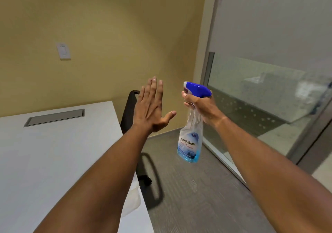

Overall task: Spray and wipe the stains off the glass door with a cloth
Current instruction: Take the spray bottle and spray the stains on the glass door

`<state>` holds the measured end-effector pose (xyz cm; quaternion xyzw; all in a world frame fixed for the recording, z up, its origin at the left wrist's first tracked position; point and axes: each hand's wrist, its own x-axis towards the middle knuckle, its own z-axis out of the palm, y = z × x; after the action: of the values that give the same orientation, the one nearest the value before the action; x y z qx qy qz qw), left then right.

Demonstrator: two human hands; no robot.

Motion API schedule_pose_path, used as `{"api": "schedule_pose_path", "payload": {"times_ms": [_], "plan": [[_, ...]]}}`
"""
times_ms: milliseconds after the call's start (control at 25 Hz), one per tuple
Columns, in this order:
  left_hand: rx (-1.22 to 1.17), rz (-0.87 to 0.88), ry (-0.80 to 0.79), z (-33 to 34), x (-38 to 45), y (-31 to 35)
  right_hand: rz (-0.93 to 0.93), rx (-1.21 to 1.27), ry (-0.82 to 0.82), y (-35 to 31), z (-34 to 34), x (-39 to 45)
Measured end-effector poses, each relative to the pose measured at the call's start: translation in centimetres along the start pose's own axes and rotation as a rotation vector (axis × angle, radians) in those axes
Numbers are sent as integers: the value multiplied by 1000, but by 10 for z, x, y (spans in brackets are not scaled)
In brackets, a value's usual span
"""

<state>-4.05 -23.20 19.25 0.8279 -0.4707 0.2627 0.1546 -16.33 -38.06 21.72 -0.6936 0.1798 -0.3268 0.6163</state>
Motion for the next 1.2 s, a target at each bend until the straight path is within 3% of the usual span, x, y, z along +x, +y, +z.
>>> {"api": "schedule_pose_path", "payload": {"times_ms": [640, 1200], "plan": [[-204, 395, 126, 50, 172, 333, -97, -134, 546, -49, -347, -24], [-511, 686, 205, 116, 297, 577, -155, -313, 1074, -68, -557, -27]]}}
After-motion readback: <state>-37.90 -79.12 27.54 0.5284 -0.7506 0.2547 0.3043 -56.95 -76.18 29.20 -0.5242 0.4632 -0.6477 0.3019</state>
